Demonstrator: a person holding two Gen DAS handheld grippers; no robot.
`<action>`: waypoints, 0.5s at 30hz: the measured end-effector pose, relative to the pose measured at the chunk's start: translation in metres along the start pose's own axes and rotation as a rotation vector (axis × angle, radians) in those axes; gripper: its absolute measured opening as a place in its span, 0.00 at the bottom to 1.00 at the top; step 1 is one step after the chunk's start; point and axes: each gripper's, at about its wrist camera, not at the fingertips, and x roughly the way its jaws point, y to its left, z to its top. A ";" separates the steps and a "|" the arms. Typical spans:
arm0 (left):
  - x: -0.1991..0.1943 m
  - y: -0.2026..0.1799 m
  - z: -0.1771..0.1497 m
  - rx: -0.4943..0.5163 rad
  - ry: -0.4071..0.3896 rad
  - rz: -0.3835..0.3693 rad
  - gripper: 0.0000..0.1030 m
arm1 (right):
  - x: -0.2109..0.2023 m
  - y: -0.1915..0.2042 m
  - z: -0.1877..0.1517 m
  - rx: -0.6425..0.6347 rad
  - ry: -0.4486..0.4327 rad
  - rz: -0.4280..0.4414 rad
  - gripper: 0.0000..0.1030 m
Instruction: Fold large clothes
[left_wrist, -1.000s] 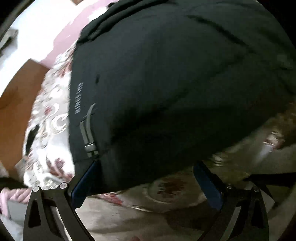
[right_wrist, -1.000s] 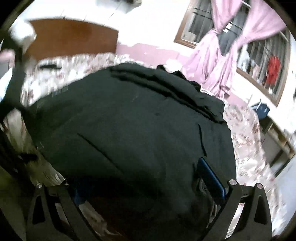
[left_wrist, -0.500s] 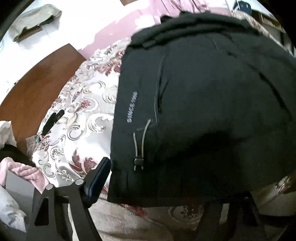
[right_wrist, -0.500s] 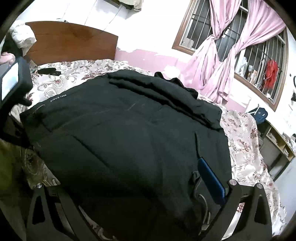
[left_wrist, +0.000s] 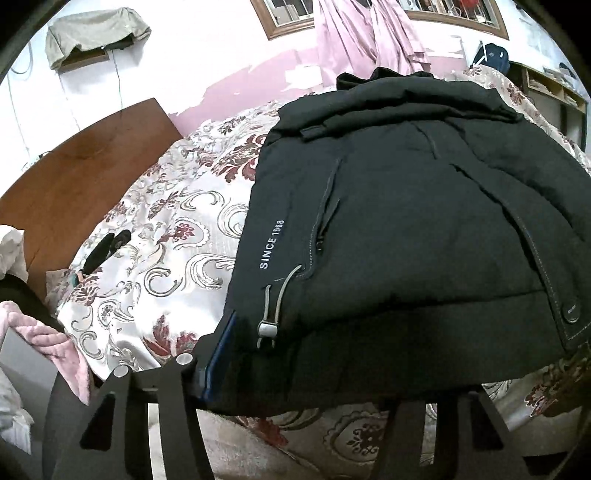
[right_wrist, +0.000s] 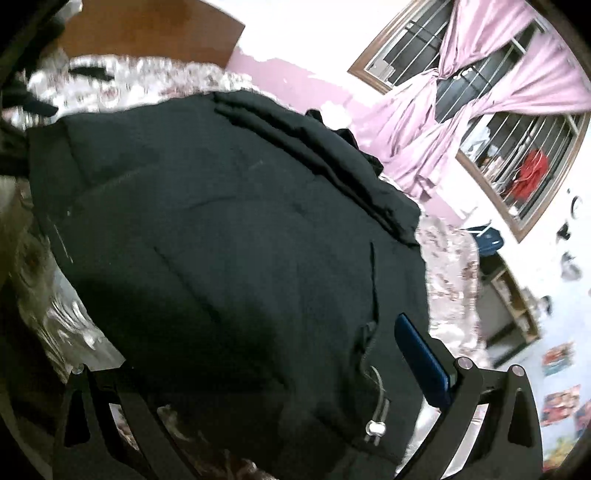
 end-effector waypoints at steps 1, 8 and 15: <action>-0.001 0.001 0.000 -0.005 -0.001 -0.002 0.54 | -0.001 0.002 0.001 -0.022 0.010 -0.034 0.98; 0.003 0.009 -0.002 -0.046 0.025 -0.007 0.54 | -0.002 0.003 -0.001 -0.026 0.082 -0.074 0.98; -0.009 0.015 0.002 -0.086 -0.053 -0.017 0.54 | -0.026 -0.015 -0.004 0.090 -0.053 -0.029 0.79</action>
